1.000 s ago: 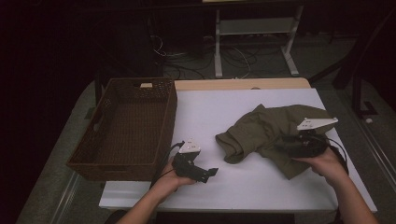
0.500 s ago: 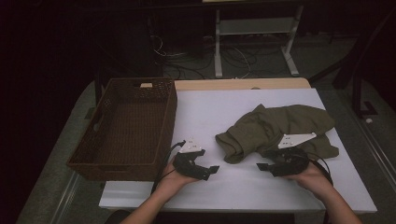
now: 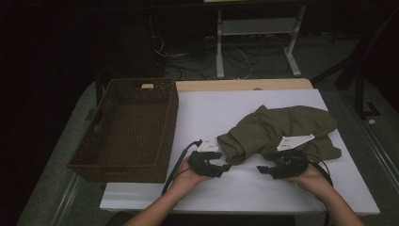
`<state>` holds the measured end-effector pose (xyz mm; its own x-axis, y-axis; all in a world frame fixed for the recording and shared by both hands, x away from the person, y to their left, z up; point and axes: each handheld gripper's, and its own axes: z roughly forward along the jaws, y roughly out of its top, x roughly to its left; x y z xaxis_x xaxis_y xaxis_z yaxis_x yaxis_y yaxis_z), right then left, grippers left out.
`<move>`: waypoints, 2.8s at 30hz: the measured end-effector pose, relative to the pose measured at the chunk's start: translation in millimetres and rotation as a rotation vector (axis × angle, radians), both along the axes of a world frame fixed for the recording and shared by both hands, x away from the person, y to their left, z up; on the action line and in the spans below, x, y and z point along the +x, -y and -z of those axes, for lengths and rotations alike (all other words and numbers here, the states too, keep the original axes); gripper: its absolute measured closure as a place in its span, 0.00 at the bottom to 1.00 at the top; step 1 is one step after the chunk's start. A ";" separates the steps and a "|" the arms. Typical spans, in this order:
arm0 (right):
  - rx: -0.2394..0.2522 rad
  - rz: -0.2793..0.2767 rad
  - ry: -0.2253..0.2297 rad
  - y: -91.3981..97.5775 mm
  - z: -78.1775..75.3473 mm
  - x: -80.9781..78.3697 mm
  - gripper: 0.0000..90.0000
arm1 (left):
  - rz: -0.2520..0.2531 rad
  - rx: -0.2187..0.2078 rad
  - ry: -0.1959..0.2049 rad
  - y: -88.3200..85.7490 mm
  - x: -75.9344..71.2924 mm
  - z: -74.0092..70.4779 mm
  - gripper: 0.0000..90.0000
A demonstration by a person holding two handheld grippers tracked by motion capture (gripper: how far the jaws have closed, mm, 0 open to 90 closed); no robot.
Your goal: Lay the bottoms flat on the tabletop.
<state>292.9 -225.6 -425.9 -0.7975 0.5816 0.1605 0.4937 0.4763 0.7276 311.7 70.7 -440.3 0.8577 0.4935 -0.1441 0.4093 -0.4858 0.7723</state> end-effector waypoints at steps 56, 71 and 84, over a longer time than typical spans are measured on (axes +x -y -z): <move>0.043 -0.039 0.017 -4.6 -4.8 -4.3 0.42 | -0.234 0.113 0.227 7.6 129.2 -20.4 0.96; 0.049 -0.036 0.016 -3.3 -4.9 -4.1 0.42 | -0.345 0.083 0.152 -3.1 151.6 -14.0 0.77; 0.059 -0.009 0.032 4.2 -8.9 -2.7 0.42 | -0.323 0.016 0.105 -23.5 98.9 -32.3 0.52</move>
